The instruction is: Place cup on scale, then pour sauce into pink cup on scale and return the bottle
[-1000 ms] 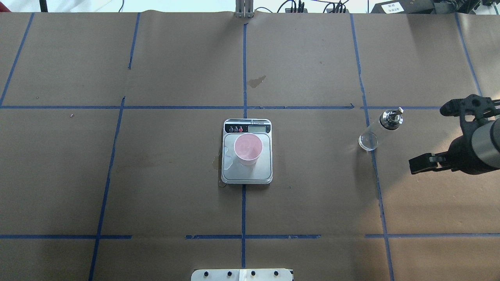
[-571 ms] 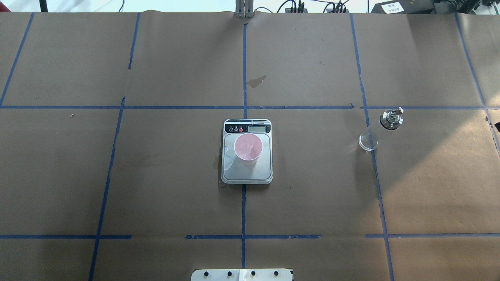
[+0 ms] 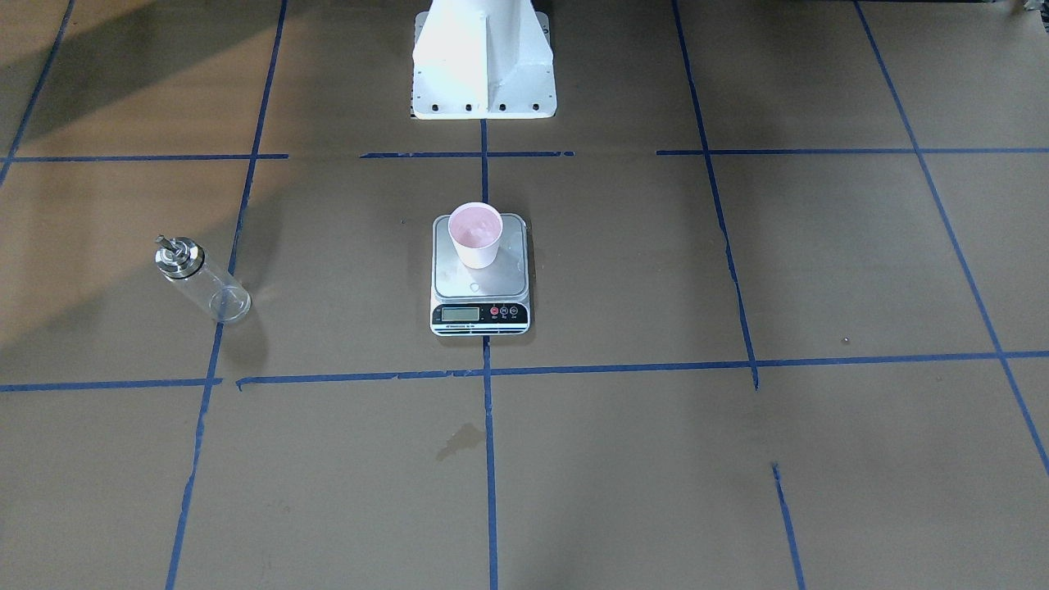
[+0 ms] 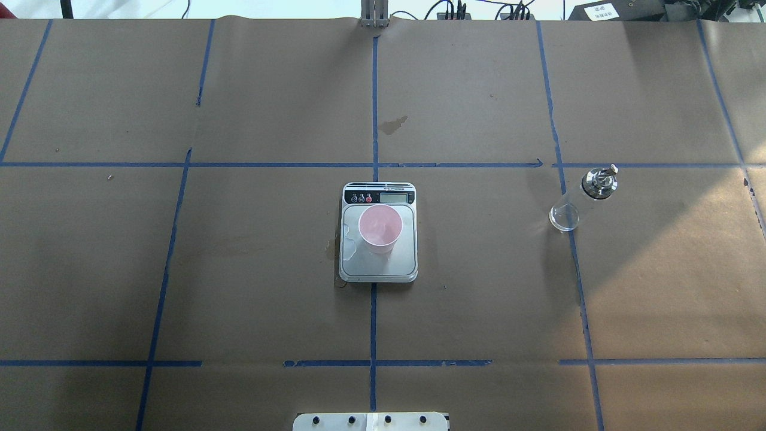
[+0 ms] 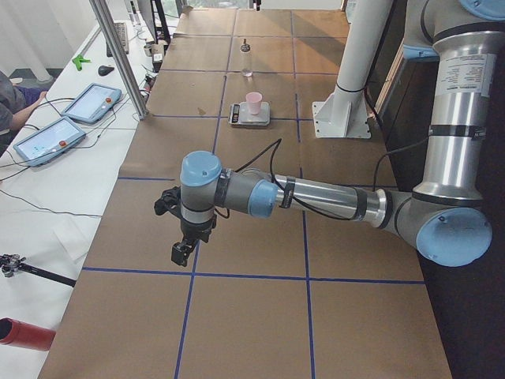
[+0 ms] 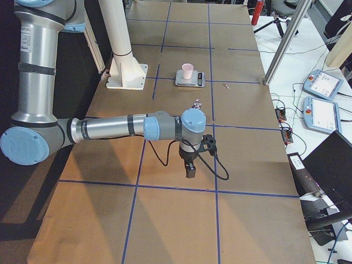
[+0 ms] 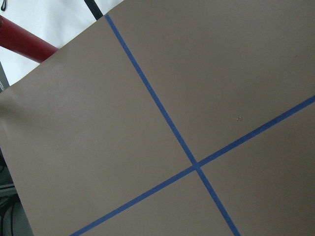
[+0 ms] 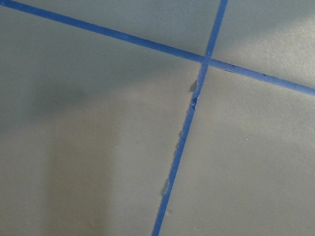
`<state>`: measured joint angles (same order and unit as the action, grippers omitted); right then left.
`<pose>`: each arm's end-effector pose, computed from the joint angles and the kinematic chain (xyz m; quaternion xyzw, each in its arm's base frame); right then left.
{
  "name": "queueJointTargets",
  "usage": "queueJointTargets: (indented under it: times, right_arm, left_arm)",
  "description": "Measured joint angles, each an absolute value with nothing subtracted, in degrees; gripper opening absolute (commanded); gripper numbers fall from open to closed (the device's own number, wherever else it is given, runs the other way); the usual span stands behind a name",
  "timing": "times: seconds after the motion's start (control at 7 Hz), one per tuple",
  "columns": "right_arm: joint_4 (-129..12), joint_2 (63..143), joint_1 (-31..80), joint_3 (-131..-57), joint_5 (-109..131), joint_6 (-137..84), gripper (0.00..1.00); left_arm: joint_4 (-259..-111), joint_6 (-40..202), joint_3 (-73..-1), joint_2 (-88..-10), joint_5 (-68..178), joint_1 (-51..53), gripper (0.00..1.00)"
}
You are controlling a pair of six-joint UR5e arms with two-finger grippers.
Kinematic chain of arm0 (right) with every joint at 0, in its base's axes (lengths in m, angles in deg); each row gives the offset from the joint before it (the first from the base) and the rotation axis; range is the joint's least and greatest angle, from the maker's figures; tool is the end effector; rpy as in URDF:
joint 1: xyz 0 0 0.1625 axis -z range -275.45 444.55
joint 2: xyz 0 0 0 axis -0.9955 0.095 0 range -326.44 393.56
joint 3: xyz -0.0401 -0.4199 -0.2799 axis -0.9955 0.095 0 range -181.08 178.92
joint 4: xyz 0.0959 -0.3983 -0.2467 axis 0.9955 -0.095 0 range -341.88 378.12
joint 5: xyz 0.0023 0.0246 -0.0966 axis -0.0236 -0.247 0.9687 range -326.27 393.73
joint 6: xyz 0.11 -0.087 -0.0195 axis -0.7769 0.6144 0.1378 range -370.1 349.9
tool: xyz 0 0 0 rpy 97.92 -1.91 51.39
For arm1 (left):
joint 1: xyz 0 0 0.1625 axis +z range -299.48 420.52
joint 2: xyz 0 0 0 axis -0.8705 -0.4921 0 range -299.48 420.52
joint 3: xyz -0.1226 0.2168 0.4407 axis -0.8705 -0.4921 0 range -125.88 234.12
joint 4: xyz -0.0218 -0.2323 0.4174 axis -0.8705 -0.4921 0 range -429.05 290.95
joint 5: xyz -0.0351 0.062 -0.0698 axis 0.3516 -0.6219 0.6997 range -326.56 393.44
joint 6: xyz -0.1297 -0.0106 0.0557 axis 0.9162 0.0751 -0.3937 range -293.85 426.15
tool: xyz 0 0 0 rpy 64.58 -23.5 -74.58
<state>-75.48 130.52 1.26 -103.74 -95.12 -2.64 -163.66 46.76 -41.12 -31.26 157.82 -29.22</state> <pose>-0.0142 -0.5012 0.7259 0.0195 -0.3324 -0.1224 0.9350 -0.0508 -0.5931 0.7066 0.1443 0.2739 0.1916 0.9314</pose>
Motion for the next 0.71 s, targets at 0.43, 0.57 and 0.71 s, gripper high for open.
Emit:
queueJointTargets:
  times: [0.43,0.57,0.71]
  right_arm:
    - [-74.1,128.6,-0.3,-97.3,-98.6,-3.3,1.0]
    - [-74.1,128.6,-1.7,-96.5,-100.7,-3.4,1.0]
    - [-74.1,128.6,-3.1,-96.2,-102.0,-3.5,1.0]
  left_arm:
    - [-156.5,46.6,-37.7,-31.1,158.4,-29.2,1.0]
    - [-155.7,46.6,-35.6,-31.1,160.4,-29.2,1.0]
    - [-155.4,46.7,-34.0,-31.0,162.8,-29.2,1.0]
